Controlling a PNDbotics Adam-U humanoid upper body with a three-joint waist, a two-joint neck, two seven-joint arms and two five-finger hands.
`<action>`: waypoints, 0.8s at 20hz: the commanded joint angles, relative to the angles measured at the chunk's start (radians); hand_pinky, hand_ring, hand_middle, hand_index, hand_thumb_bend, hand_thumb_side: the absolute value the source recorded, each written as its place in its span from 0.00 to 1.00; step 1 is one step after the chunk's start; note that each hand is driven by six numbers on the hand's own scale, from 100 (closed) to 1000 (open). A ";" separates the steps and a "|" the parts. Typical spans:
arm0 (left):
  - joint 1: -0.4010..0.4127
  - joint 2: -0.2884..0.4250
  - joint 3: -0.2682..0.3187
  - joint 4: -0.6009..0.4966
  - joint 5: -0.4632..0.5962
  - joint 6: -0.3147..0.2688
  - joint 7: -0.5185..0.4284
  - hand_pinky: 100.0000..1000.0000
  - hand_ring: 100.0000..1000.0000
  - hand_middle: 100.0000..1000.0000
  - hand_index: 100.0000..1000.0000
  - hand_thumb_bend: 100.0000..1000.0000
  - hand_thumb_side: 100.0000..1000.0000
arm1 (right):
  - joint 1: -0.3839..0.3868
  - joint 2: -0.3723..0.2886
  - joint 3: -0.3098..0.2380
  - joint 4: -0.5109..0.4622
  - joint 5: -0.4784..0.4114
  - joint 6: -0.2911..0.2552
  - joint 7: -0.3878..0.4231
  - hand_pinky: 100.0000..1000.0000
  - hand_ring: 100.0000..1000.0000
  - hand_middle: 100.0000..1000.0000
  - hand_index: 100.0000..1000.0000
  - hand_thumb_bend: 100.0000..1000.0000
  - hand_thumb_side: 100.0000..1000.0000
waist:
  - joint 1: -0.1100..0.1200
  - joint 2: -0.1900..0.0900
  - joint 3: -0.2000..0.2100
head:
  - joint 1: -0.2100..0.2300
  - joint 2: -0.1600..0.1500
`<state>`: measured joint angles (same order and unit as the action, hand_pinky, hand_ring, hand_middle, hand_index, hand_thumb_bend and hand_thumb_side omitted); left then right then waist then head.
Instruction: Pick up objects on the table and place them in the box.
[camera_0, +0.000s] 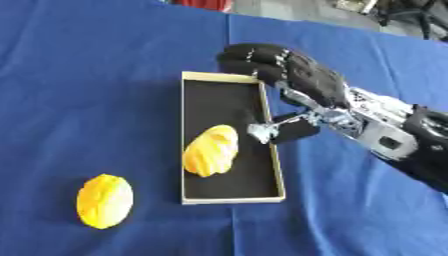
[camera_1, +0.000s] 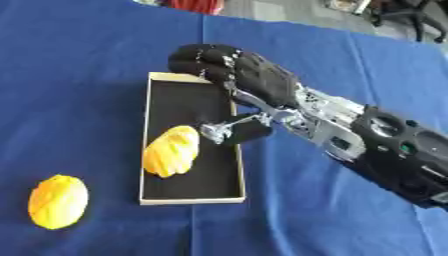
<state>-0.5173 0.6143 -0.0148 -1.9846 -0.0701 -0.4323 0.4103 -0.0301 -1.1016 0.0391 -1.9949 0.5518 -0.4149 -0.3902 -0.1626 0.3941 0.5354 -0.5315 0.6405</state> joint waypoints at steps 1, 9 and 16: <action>-0.001 0.020 0.010 -0.015 -0.001 0.004 0.000 0.90 0.72 0.72 0.85 0.00 0.52 | 0.025 -0.037 -0.063 -0.005 -0.032 -0.025 -0.044 0.79 0.91 0.87 0.95 0.00 0.32 | 0.015 -0.026 -0.012 | 0.046 0.001; 0.027 0.038 0.006 -0.015 -0.010 0.020 -0.007 0.90 0.72 0.72 0.85 0.00 0.52 | 0.173 -0.018 -0.212 -0.005 -0.104 -0.143 -0.172 0.78 0.91 0.87 0.94 0.00 0.27 | 0.034 -0.044 -0.081 | 0.145 0.017; 0.040 0.094 -0.012 -0.015 -0.019 0.077 -0.061 0.88 0.72 0.72 0.85 0.00 0.52 | 0.355 0.053 -0.329 -0.005 -0.115 -0.257 -0.332 0.78 0.89 0.84 0.90 0.00 0.29 | 0.048 -0.058 -0.175 | 0.215 0.053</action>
<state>-0.4721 0.6631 -0.0286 -1.9846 -0.0825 -0.3670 0.3590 0.3218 -1.0380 -0.2540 -1.9950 0.4467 -0.6074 -0.6439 -0.1217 0.3565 0.3546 -0.3313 0.6852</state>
